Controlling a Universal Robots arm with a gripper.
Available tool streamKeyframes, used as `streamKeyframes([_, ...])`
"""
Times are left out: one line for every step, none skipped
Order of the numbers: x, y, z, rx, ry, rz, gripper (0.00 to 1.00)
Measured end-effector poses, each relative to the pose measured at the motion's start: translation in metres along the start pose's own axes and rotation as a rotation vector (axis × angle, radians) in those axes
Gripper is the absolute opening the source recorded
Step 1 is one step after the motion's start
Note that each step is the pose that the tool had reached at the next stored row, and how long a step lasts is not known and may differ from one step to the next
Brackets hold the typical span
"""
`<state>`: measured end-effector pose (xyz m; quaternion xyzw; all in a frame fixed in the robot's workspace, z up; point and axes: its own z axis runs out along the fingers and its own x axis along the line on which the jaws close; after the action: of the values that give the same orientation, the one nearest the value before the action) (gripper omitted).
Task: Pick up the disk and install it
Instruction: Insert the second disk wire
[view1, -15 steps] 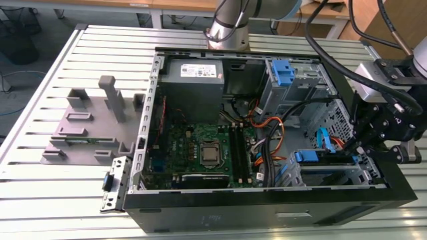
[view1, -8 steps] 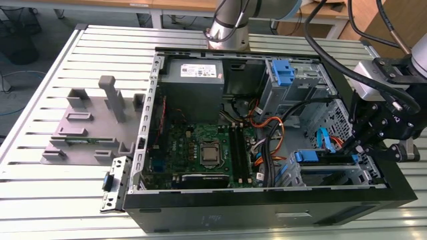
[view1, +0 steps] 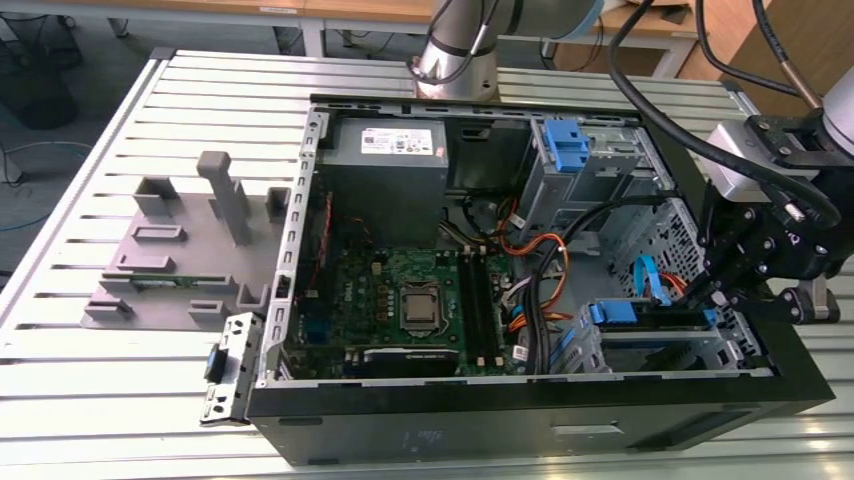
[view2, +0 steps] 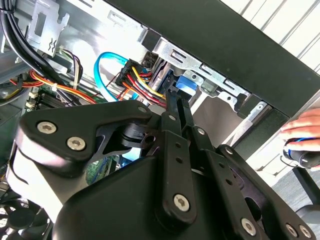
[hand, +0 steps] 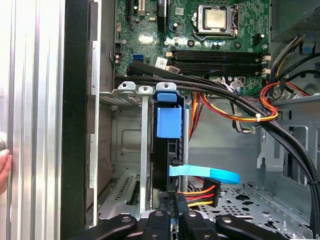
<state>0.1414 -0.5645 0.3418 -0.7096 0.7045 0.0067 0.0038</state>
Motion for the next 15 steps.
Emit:
streamKeyframes([0.0000, 0.0000, 0.0000, 0.0000, 0.0000, 0.000, 0.16])
streamKeyframes([0.0001, 0.0000, 0.0000, 0.0000, 0.0000, 0.000, 0.16])
streamKeyframes([0.0023, 0.0000, 0.0000, 0.0000, 0.0000, 0.000, 0.16])
streamKeyframes([0.0024, 0.0000, 0.0000, 0.0000, 0.0000, 0.000, 0.16])
streamKeyframes([0.0024, 0.0002, 0.0000, 0.0000, 0.0000, 0.000, 0.16])
streamKeyframes([0.0022, 0.0003, -0.0001, 0.0000, 0.0001, 0.000, 0.16])
streamKeyframes([0.0022, 0.0003, 0.0000, 0.0000, 0.0001, 0.000, 0.16])
streamKeyframes([0.0022, 0.0003, 0.0000, 0.0000, 0.0000, 0.000, 0.16])
streamKeyframes([0.0019, 0.0004, 0.0000, 0.0000, -0.0001, 0.000, 0.16])
streamKeyframes([0.0016, 0.0005, 0.0000, 0.0000, 0.0000, 0.000, 0.16])
streamKeyframes([0.0011, 0.0006, 0.0000, 0.0000, 0.0000, 0.000, 0.16])
streamKeyframes([0.0008, 0.0007, 0.0000, 0.0000, -0.0002, 0.000, 0.16])
streamKeyframes([0.0003, 0.0008, 0.0000, 0.0000, -0.0001, 0.000, 0.16])
streamKeyframes([0.0000, 0.0008, 0.0001, 0.0000, -0.0002, 0.000, 0.16])
streamKeyframes([-0.0002, 0.0008, 0.0002, 0.0000, -0.0003, 0.000, 0.16])
